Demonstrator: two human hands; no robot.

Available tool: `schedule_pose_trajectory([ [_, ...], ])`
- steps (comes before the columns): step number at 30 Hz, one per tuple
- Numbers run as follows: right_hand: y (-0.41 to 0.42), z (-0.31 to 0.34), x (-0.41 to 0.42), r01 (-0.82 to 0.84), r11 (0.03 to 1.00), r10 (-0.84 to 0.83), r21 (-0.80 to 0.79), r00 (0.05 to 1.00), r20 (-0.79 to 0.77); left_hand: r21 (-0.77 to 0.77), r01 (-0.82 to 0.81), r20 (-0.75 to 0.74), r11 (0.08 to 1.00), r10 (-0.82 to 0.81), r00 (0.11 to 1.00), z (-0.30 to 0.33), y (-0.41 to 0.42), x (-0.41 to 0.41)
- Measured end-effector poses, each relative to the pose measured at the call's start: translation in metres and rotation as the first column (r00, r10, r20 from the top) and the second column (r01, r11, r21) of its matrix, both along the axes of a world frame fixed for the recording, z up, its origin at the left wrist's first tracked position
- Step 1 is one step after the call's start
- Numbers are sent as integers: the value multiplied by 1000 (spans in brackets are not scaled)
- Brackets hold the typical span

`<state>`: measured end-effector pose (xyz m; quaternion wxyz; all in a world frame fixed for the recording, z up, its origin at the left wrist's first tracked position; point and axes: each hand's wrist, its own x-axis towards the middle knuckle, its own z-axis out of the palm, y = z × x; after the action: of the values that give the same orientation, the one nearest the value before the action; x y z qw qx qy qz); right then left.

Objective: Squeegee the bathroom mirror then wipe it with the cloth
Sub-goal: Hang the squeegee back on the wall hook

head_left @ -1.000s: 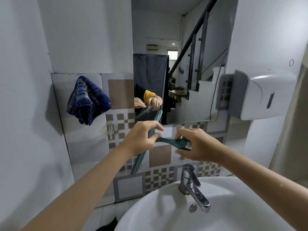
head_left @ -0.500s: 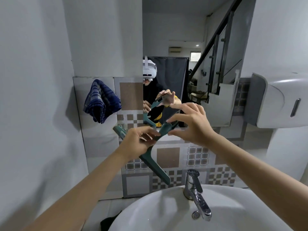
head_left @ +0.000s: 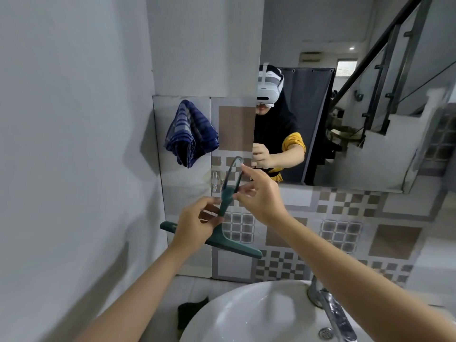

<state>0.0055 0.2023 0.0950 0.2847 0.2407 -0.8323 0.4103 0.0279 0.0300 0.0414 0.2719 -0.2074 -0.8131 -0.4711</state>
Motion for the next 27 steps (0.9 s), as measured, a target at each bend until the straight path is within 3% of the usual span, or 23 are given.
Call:
schedule_pose_trajectory([
  [10,-37,-37,-46,-111,994,109,11,987,118,87,-121,68,989,115,991,-48,-23,-28],
  [27,-42,-88,-64,-82,993,61,80,971,231,93,-99,263,991,71,962,-101,-22,-46],
])
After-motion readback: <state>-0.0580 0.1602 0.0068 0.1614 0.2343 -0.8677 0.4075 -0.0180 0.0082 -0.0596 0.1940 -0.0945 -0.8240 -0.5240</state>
